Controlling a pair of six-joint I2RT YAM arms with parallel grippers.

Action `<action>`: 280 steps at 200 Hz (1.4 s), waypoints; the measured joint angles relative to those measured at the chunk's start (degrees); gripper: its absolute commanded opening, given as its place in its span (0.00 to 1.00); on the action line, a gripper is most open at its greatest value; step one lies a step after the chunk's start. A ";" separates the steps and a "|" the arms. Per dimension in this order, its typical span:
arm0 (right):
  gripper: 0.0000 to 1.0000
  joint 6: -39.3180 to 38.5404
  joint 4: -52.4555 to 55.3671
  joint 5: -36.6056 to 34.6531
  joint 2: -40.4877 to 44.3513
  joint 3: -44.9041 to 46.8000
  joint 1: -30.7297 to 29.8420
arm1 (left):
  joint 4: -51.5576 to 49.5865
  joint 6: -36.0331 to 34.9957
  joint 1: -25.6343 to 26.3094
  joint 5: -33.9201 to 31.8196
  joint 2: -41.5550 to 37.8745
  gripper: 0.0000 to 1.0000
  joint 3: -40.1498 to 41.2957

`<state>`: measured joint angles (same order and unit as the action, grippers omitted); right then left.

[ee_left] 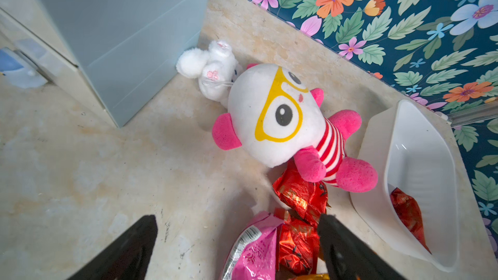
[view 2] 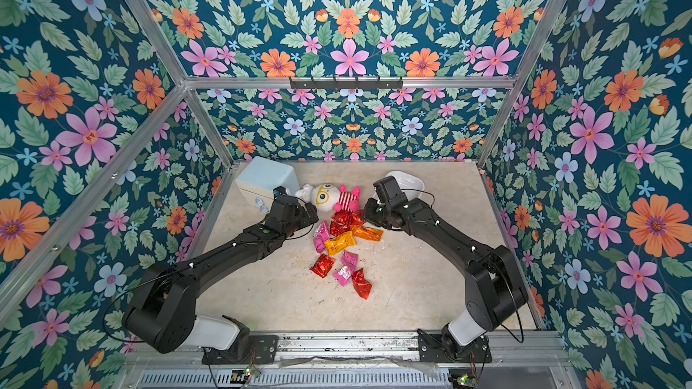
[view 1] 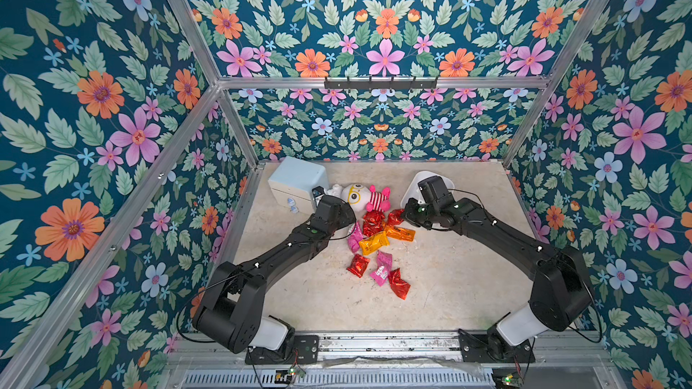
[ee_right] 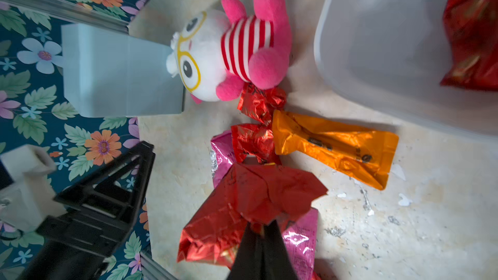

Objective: Put the tea bags into the storage box
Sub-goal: Pick up the tea bag from the center of the board, then place the tea bag in the storage box.

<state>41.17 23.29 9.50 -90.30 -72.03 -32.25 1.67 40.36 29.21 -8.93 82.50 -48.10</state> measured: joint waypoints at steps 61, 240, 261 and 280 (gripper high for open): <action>0.00 -10.73 5.09 -7.19 -10.01 -10.91 9.07 | -0.02 -0.33 0.00 1.70 1.16 0.99 -1.97; 0.44 -18.71 14.75 -13.79 -25.44 -23.06 9.53 | -1.68 -1.75 -0.02 2.43 1.70 0.99 -2.43; 0.49 -18.10 13.90 -13.62 -21.24 -20.83 8.96 | -1.62 -1.77 -0.02 2.64 1.86 0.99 -2.69; 0.50 -17.16 13.11 -12.74 -17.46 -18.03 6.23 | -1.25 -2.03 -0.04 2.80 3.17 0.99 -4.81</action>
<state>24.01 36.40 -3.25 -107.77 -90.06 -26.02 0.43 38.33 29.17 -6.13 85.67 -52.90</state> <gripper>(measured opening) 0.499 0.993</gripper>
